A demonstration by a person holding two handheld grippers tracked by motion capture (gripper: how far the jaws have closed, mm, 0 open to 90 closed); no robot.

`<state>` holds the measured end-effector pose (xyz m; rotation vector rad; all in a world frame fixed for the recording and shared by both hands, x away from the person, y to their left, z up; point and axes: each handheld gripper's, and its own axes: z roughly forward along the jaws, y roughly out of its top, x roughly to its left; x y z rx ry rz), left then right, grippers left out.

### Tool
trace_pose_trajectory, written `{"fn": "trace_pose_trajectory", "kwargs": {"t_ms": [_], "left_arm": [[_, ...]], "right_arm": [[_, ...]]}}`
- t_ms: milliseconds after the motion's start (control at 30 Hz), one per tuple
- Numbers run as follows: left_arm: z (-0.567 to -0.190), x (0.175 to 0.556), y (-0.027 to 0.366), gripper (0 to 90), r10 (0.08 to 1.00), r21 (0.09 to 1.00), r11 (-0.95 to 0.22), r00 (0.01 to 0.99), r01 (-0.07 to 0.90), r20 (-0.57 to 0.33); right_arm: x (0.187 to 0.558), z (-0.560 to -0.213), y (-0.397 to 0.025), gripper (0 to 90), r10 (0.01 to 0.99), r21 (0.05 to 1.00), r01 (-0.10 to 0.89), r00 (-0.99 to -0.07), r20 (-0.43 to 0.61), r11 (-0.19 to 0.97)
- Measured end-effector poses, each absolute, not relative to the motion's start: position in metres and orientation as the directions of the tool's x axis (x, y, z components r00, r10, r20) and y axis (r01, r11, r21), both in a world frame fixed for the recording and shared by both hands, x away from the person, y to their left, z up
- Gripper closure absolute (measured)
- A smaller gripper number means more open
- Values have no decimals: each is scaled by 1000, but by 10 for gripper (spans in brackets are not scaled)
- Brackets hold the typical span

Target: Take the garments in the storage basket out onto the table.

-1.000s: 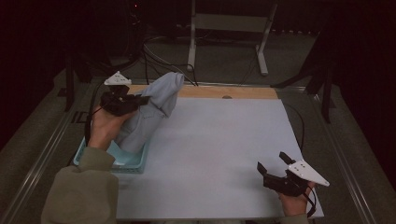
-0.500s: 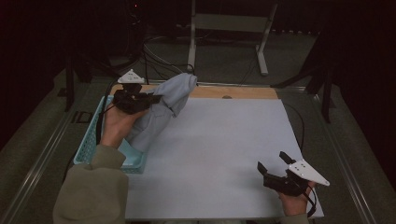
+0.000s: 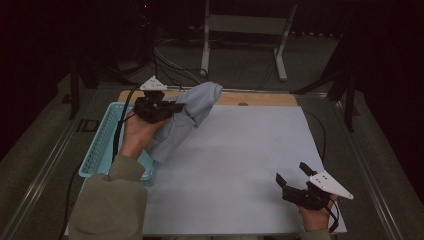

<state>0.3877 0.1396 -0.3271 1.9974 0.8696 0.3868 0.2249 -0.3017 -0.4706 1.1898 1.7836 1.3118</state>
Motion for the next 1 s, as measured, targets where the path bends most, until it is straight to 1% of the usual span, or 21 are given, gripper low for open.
{"fn": "trace_pose_trajectory", "kwargs": {"t_ms": [667,1000], "left_arm": [[-344,392,103,853,677,827,-359,731,433,-89],[-354,395,90,853,678,829,-351,729,436,-96]], "right_arm": [[225,-471,-301,75,912,948,300,-410,27,107],[225,-471,-301,75,911,948,301,-413,27,109]]}}
